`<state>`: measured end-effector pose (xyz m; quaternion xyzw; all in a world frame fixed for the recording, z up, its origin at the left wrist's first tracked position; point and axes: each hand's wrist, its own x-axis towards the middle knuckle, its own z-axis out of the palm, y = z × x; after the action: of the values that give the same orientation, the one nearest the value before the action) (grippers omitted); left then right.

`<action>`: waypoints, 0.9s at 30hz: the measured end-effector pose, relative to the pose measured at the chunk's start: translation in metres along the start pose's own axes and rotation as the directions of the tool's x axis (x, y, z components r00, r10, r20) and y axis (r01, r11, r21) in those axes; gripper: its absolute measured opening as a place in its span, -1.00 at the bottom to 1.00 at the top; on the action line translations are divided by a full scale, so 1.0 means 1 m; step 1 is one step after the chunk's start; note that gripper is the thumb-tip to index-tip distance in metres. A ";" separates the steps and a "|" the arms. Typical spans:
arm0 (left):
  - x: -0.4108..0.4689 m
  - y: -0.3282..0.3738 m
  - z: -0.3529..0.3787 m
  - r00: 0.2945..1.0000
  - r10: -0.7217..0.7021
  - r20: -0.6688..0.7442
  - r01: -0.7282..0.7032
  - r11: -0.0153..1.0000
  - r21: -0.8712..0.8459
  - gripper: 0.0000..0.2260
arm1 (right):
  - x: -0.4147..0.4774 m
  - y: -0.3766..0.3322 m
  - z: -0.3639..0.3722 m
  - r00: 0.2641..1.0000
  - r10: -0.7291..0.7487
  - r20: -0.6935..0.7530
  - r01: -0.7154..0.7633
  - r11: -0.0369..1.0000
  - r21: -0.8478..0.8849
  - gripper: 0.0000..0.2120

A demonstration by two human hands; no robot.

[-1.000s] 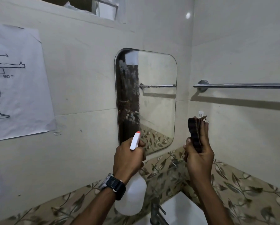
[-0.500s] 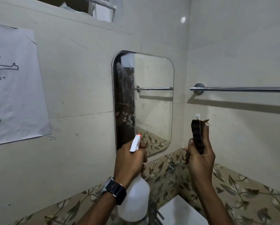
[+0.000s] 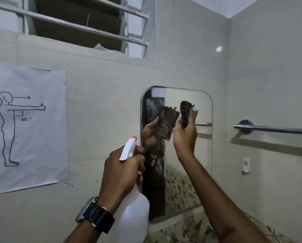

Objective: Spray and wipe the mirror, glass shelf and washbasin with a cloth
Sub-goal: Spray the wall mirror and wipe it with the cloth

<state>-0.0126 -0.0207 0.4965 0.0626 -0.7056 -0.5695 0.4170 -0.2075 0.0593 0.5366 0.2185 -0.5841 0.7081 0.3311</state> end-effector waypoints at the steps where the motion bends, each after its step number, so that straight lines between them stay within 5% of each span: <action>1: 0.003 0.000 -0.002 1.000 0.002 -0.012 -0.002 1.000 0.006 -0.58 | 0.013 0.000 0.013 0.996 -0.081 0.044 0.083 0.995 -0.058 -0.42; 7: 0.013 -0.006 -0.012 0.998 0.001 -0.057 -0.001 1.000 0.014 -0.68 | 0.042 -0.004 0.069 0.959 -0.275 0.066 0.283 0.929 -0.238 -0.36; 12: 0.016 -0.016 -0.018 0.996 -0.024 -0.090 0.026 0.999 0.019 -0.67 | 0.001 0.043 0.055 0.799 -0.525 0.293 0.598 0.747 -0.291 -0.35; 17: 0.019 -0.015 -0.019 0.995 -0.021 -0.096 0.025 0.999 0.039 -0.53 | 0.043 0.031 0.054 0.962 -0.271 0.045 0.273 0.921 -0.280 -0.37; 23: 0.025 -0.022 -0.006 0.993 -0.042 -0.114 0.047 0.998 0.041 -0.62 | 0.012 0.044 0.046 0.767 -0.545 0.338 0.632 0.731 -0.256 -0.37; 27: 0.024 -0.020 0.001 0.993 -0.049 -0.103 0.053 0.998 0.036 -0.73 | 0.023 0.052 0.034 0.874 -0.419 0.248 0.476 0.842 -0.256 -0.37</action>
<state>-0.0366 -0.0410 0.4916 0.1177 -0.6924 -0.5622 0.4366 -0.2632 0.0256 0.5251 0.3584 -0.6477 0.4877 0.4629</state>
